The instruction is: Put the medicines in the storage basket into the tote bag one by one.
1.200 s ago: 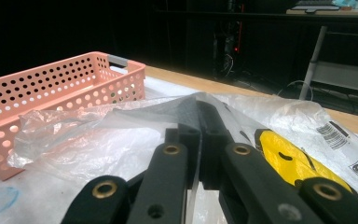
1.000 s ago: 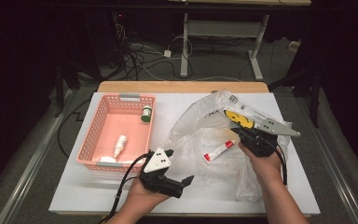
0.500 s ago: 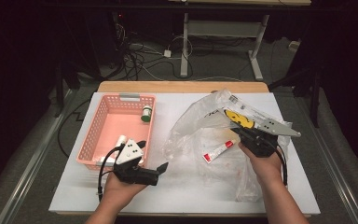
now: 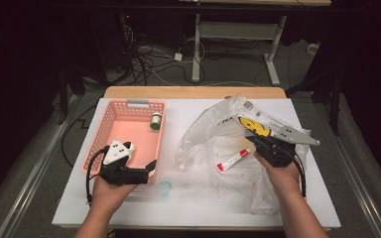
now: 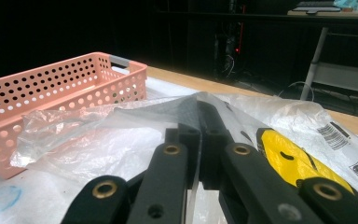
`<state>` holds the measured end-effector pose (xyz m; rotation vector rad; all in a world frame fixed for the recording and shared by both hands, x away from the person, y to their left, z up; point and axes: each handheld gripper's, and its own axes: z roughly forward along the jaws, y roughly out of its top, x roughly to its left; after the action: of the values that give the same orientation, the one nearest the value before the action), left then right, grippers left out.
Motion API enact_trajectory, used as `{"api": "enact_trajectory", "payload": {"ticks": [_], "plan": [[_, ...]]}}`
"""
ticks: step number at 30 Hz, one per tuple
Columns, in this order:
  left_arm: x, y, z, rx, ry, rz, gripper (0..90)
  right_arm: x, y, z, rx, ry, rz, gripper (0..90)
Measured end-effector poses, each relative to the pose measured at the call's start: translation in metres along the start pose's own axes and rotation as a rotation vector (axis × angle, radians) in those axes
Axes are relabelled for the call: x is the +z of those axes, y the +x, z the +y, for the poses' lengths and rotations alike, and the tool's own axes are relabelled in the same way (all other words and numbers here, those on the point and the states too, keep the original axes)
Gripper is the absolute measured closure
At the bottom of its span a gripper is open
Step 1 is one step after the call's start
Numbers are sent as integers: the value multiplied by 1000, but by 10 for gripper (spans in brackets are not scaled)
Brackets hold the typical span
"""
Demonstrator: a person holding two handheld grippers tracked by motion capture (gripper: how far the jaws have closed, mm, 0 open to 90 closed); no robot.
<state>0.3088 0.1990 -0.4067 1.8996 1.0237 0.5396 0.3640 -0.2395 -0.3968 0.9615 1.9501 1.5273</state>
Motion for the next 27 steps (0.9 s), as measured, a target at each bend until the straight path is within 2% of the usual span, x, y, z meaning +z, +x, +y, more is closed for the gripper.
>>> {"api": "enact_trajectory", "payload": {"ticks": [7,12,16,20,27], "plan": [[-6,18,-4,-36,10,46,0,0,0,0,2,1,2,900],[-9,28,-8,-37,23,84,0,0,0,-1,0,2,1,900],[-11,36,-11,-59,23,101,0,0,-1,-2,4,6,-2,900],[-12,39,-13,-73,23,104,0,0,-2,-3,6,8,-3,900],[-11,32,-4,-75,-25,72,0,0,-1,-3,11,11,-3,900]]}}
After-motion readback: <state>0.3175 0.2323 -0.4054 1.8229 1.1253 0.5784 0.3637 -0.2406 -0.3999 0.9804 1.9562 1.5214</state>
